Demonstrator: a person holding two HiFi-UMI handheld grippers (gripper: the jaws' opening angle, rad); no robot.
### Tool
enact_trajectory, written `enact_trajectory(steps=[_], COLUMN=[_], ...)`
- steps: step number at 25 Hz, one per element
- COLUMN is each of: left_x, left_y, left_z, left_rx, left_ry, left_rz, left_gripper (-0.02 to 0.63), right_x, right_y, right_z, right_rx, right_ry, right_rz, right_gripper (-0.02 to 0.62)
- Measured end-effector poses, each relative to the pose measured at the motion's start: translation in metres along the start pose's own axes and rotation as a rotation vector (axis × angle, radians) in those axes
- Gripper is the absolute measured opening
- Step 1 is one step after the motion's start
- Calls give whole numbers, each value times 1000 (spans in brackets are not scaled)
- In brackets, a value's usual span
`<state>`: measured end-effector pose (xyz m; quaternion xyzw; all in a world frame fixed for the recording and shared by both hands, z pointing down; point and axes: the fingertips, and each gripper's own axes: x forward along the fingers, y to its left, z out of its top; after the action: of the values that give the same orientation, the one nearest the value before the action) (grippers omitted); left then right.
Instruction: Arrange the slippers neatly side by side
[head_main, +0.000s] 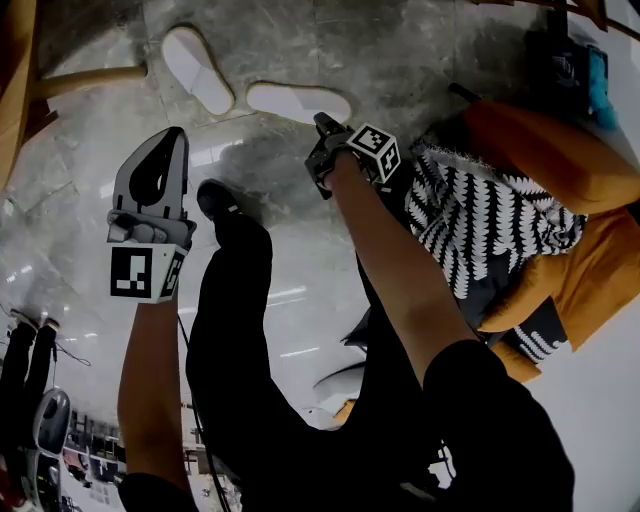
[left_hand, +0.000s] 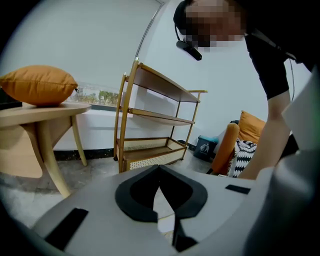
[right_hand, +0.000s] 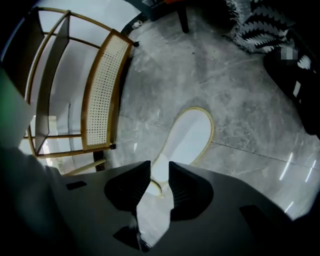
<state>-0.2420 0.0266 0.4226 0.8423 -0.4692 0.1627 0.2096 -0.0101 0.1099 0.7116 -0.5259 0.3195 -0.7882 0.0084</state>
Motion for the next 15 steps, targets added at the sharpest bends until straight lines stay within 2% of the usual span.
enact_trajectory(steps=[3, 13, 15], left_x=[10, 17, 16], left_y=[1, 8, 7], left_z=[-10, -32, -37], left_rx=[3, 6, 9], left_ry=[8, 48, 62], left_rz=[-20, -59, -71], left_gripper=[17, 17, 17], right_x=[14, 51, 55], right_y=[-20, -38, -40], right_z=[4, 20, 20], right_rx=[41, 66, 65], right_ry=[-11, -56, -57], right_rz=[-35, -38, -49], right_gripper=[127, 118, 98])
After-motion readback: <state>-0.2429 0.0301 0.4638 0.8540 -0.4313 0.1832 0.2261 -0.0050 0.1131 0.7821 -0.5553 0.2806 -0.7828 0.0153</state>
